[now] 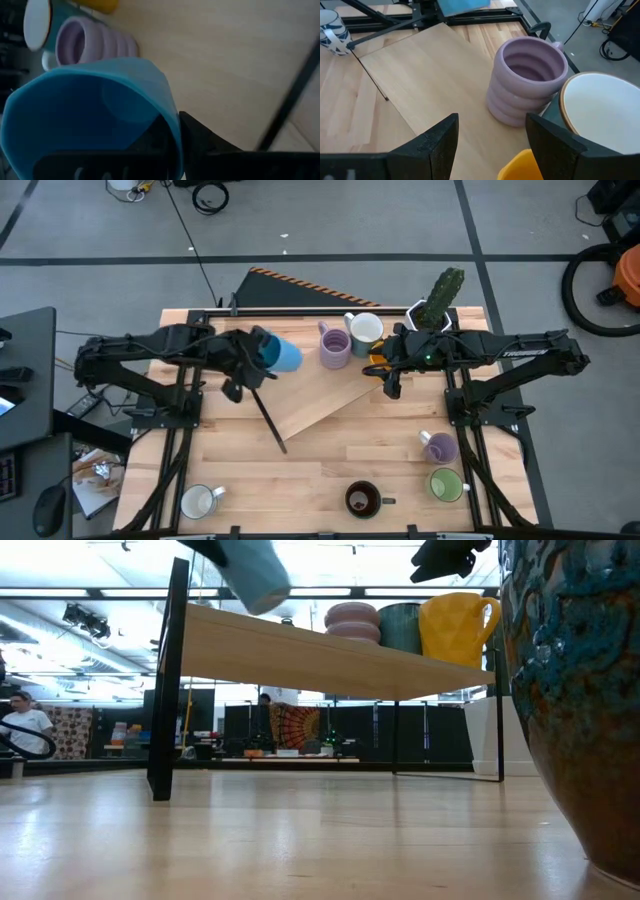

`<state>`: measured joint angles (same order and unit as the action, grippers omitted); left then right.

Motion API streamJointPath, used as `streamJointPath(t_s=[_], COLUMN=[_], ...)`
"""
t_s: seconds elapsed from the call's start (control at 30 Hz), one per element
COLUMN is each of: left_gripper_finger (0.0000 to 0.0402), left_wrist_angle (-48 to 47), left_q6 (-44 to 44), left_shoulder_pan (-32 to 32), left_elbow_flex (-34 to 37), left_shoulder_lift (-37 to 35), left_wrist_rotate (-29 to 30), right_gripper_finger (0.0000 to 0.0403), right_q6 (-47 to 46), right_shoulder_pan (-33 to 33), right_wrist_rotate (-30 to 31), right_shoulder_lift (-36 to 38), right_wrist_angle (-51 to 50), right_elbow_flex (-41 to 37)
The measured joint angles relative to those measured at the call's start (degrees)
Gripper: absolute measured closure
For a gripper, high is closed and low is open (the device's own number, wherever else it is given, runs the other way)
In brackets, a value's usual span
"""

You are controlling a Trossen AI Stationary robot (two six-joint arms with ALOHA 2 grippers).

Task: Place coffee mugs
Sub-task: Put the blue mug on the shelf

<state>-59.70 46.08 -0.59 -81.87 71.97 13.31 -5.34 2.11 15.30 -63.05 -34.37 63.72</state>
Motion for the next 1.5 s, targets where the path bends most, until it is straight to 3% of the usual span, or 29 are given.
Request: streamJointPath(t_s=[0.33,0.67,0.83,1.5], left_gripper_finger=[0.0372,0.0372,0.0372,0.0372], left_wrist_angle=[-0.23,2.89,2.48,3.30], left_q6=[1.68,-0.87,-2.53,-3.51], left_shoulder_pan=[0.76,4.64,5.25,5.30], left_elbow_flex=[0.02,0.02,0.00,0.00], left_shoulder_lift=[7.49,10.25,12.07,12.45], left_wrist_rotate=[-2.20,-4.19,-8.26,-8.12], right_gripper_finger=[0.0167,0.0167,0.0167,0.0167], right_q6=[-0.24,-0.24,-0.42,-0.17], right_shoulder_pan=[0.07,0.07,0.11,0.11], right_wrist_rotate=[-0.15,-0.33,-0.45,-0.47], right_shoulder_lift=[0.02,0.04,0.04,0.04], right_wrist_angle=[-0.40,-0.19,-0.10,0.02], right_elbow_flex=[0.00,0.00,0.00,0.00])
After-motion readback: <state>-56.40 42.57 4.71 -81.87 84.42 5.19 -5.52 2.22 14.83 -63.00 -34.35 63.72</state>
